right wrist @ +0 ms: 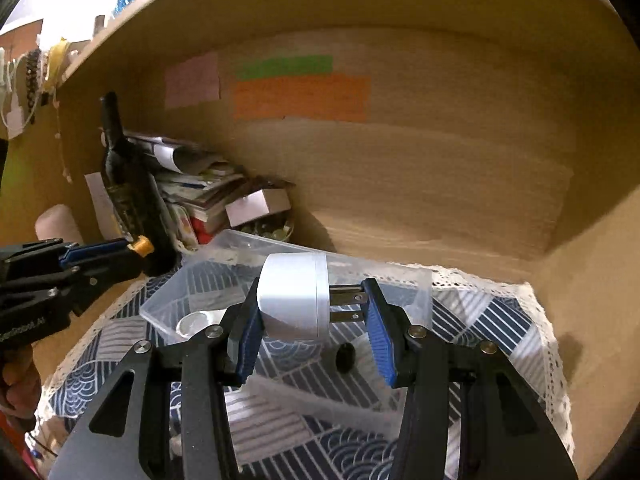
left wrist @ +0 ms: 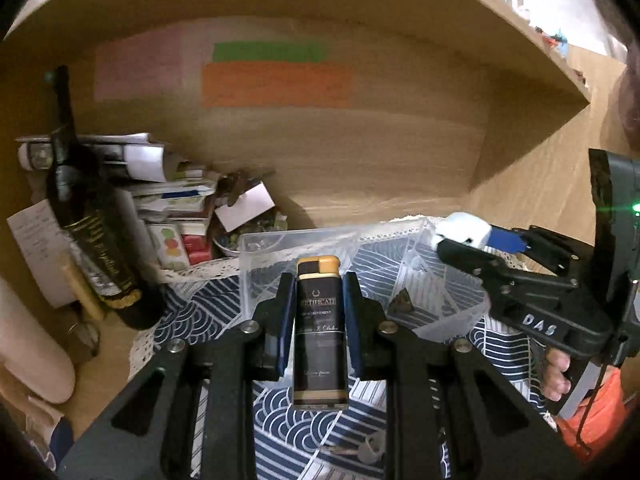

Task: Organize rigid objects
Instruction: 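Lower both held items into the clear box and open both grippers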

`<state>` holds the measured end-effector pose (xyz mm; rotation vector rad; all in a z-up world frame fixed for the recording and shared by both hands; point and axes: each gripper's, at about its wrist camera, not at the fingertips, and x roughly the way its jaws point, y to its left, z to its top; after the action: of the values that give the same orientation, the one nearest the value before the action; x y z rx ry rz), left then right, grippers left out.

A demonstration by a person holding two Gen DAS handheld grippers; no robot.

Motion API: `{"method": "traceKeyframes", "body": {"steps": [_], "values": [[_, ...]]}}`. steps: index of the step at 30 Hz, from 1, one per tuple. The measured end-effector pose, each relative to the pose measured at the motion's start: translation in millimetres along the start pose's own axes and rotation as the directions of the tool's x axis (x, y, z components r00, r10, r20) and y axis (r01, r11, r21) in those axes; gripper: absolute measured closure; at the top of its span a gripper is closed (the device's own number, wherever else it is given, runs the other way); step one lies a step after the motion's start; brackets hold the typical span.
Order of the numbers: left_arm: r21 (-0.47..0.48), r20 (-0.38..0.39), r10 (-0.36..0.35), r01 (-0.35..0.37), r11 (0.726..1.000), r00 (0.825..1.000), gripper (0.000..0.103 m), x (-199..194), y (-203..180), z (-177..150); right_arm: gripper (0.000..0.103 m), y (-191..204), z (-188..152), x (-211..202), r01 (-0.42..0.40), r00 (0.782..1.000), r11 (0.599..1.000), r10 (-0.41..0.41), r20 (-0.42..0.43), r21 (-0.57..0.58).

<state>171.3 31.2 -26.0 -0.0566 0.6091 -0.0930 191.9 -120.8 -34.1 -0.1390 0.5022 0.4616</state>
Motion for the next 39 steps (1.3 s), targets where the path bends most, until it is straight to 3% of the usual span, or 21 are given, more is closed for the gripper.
{"method": "traceKeyframes", "body": {"steps": [12, 21, 25, 29, 31, 36, 39], "values": [[0.022, -0.161, -0.044, 0.049, 0.999, 0.986, 0.080, 76.1, -9.0, -9.8, 0.060, -5.9, -17.2, 67.8, -0.021, 0.983, 1.000, 0.017, -0.183, -0.021], [0.036, -0.224, -0.053, 0.063, 0.997, 0.973, 0.080, 98.7, -9.8, -12.9, 0.060, -5.5, -23.6, 83.7, -0.042, 0.969, 0.999, 0.036, -0.243, -0.021], [0.037, -0.217, -0.051, 0.061, 0.997, 0.975, 0.080, 95.2, -11.1, -11.5, 0.059, -5.3, -23.9, 82.7, -0.045, 0.967, 0.999, 0.037, -0.252, -0.024], [0.047, -0.190, -0.049, 0.059, 0.997, 0.981, 0.078, 79.5, -14.9, -8.2, 0.050, -4.5, -20.2, 69.9, -0.030, 0.975, 0.999, 0.022, -0.221, -0.034], [0.047, -0.170, -0.040, 0.049, 0.998, 0.985, 0.069, 69.4, -15.9, -5.9, 0.050, -3.8, -17.1, 59.4, -0.022, 0.980, 0.999, 0.013, -0.199, -0.042], [0.043, -0.127, -0.028, 0.034, 0.998, 0.991, 0.063, 39.9, -16.8, -4.0, 0.046, -5.0, -12.4, 25.9, -0.013, 0.990, 0.999, 0.008, -0.141, -0.041], [0.044, -0.107, -0.020, 0.025, 0.999, 0.994, 0.049, 22.8, -19.2, -7.9, 0.044, -5.5, -14.4, 7.1, -0.011, 0.993, 0.999, 0.006, -0.115, -0.038]]}}
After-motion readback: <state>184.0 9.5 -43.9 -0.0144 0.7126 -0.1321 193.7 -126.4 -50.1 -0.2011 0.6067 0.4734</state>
